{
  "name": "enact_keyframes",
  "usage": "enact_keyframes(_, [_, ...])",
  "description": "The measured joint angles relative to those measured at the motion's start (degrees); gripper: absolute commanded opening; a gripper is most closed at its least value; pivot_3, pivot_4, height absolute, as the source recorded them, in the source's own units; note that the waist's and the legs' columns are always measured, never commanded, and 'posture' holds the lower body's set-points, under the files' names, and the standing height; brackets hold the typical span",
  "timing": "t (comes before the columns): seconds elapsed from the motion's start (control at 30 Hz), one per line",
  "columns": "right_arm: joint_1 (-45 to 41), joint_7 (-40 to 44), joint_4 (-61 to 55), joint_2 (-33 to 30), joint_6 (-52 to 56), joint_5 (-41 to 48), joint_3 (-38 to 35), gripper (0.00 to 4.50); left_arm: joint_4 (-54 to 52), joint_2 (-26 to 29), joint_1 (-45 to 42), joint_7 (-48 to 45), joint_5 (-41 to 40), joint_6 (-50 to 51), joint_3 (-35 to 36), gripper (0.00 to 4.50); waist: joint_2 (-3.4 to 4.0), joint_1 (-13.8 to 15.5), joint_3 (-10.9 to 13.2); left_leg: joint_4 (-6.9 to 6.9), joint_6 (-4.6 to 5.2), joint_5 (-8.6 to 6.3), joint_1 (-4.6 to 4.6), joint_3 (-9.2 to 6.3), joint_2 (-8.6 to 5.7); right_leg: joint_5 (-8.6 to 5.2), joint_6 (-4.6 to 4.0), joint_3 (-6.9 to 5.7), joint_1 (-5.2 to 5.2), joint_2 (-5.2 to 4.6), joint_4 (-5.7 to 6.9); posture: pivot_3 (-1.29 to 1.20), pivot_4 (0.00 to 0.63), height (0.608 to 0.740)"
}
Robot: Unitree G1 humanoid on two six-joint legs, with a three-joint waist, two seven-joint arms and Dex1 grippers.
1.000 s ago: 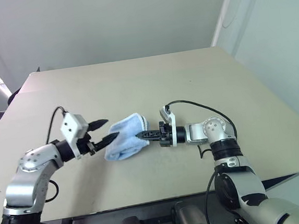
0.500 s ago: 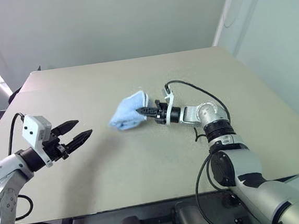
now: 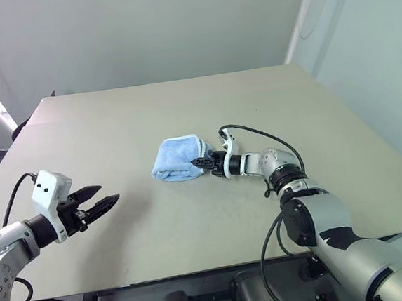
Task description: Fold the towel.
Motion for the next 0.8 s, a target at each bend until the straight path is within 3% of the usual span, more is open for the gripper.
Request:
enact_keyframes(0.03, [0.0, -0.2, 0.1, 0.0, -0.3, -0.2, 0.0, 0.57, 0.0, 0.0, 0.0, -0.2, 0.1, 0.0, -0.3, 3.2, -0.01, 0.0, 0.0, 0.01, -0.02, 0.01, 0.0, 0.0, 0.0, 0.0, -0.02, 0.0, 0.01, -0.01, 0.0, 0.0, 0.0, 0.74])
enact_keyframes(0.4, [0.7, 3.2, -0.7, -0.1, -1.0, -2.1, 0.6, 4.47, 0.6, 0.0, -0.8, -0.3, 1.6, -0.1, -3.0, 3.2, 0.05, -0.1, 0.0, -0.07, -0.05, 0.02, -0.06, -0.02, 0.01, 0.02, -0.02, 0.01, -0.12, -0.04, 0.02, 0.0, 0.0, 0.74])
enact_keyframes(0.63, [0.9, 8.8, -4.8, -6.0, 4.4, -2.1, 1.6, 4.49, 1.1, 0.1, -1.3, -0.2, 3.1, -0.4, -5.2, 3.2, 0.13, 0.1, 0.1, -0.05, -0.07, 0.04, -0.14, -0.03, -0.03, 0.02, -0.02, -0.01, -0.15, -0.03, -0.04, 0.0, 0.0, 0.74])
enact_keyframes(0.8, [4.9, 13.9, -17.8, -12.7, 5.4, -3.5, 6.5, 4.49, 1.1, -0.4, -2.4, 0.1, 3.3, -0.5, -5.3, 3.2, 0.17, 0.1, 0.1, -0.2, -0.07, 0.03, -0.17, -0.03, -0.01, -0.02, 0.01, 0.0, -0.22, 0.01, -0.08, 0.0, 0.0, 0.74])
